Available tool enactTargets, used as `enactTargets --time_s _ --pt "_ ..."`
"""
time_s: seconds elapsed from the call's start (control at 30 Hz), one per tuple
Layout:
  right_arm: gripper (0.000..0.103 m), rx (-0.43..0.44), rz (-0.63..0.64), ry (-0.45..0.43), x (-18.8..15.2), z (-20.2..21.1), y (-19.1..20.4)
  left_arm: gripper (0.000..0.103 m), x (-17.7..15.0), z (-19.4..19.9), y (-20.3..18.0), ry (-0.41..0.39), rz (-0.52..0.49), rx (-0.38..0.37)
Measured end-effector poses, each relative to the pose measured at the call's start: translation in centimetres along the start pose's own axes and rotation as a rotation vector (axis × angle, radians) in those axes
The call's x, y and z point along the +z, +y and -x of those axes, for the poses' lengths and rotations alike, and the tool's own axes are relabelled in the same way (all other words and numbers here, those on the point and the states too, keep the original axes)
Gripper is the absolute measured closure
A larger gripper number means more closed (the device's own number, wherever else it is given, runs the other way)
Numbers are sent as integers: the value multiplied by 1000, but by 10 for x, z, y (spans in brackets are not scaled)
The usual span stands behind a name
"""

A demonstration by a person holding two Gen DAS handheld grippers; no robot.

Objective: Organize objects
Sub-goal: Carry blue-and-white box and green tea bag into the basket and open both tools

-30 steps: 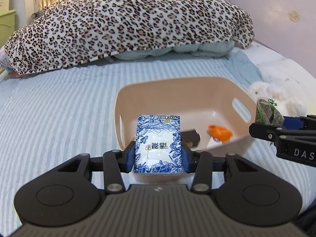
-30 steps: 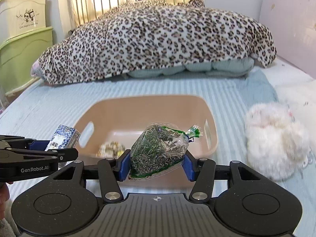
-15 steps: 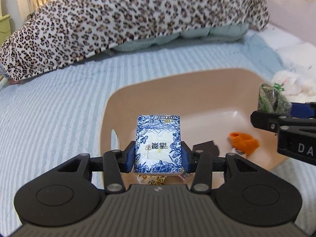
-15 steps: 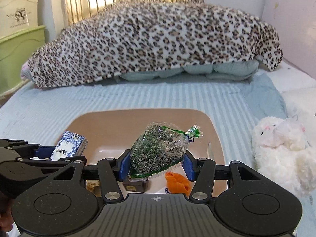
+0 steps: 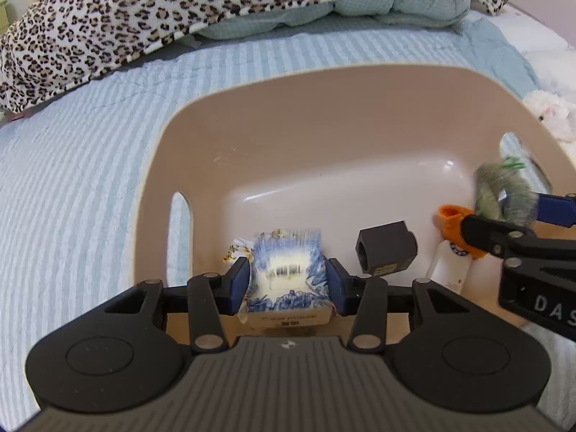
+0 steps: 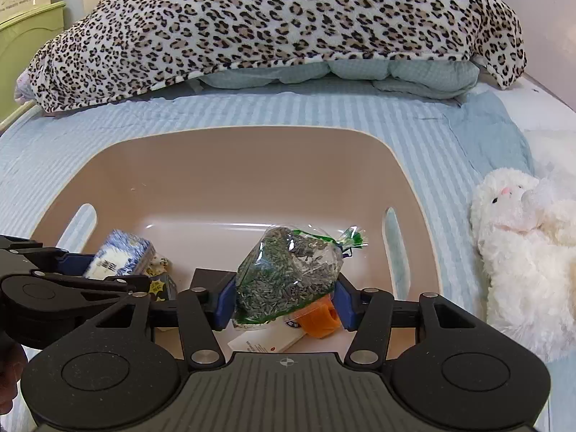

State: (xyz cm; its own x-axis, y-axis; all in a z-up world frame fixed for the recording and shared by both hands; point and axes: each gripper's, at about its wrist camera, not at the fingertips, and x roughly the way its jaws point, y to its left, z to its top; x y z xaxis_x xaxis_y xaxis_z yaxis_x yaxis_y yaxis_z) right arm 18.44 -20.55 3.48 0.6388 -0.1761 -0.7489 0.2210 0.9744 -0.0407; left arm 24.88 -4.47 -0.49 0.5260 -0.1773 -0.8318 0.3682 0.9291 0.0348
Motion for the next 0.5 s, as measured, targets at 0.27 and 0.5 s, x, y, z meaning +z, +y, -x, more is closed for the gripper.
enactTargets --time_s 0.27,0.5 --pt "22 17 -14 -51 -2 32 -1 20 -2 49 -3 -99 -3 22" --pt "7 10 -10 -93 -15 70 0 15 -15 86 0 -125 1 14"
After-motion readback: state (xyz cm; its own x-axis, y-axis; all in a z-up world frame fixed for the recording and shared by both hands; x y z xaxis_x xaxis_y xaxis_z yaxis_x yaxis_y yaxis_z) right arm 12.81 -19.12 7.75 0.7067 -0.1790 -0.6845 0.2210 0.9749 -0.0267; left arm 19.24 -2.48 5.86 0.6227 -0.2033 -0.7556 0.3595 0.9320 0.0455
